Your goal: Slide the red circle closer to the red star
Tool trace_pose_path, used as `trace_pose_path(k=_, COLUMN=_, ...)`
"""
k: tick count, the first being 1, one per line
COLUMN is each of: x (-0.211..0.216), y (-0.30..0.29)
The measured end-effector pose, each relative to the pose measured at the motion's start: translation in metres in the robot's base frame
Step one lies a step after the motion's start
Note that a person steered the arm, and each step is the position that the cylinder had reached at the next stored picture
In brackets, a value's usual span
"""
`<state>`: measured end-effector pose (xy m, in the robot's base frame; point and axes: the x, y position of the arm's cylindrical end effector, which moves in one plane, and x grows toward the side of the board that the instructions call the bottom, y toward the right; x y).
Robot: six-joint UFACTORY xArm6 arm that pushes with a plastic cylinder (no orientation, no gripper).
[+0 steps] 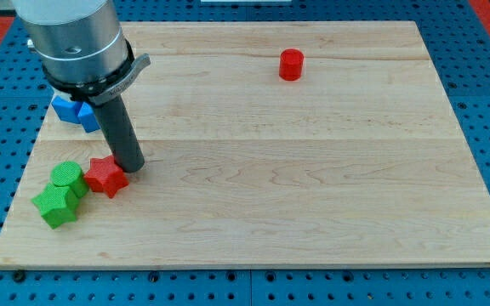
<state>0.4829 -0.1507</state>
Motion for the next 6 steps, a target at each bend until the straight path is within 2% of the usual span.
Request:
trace_pose_path(k=2, x=0.032, y=-0.051)
trace_pose_path(k=3, x=0.028, y=-0.021)
trace_pose_path(k=5, x=-0.046, y=0.215)
trace_pose_path(k=6, x=-0.118, y=0.289)
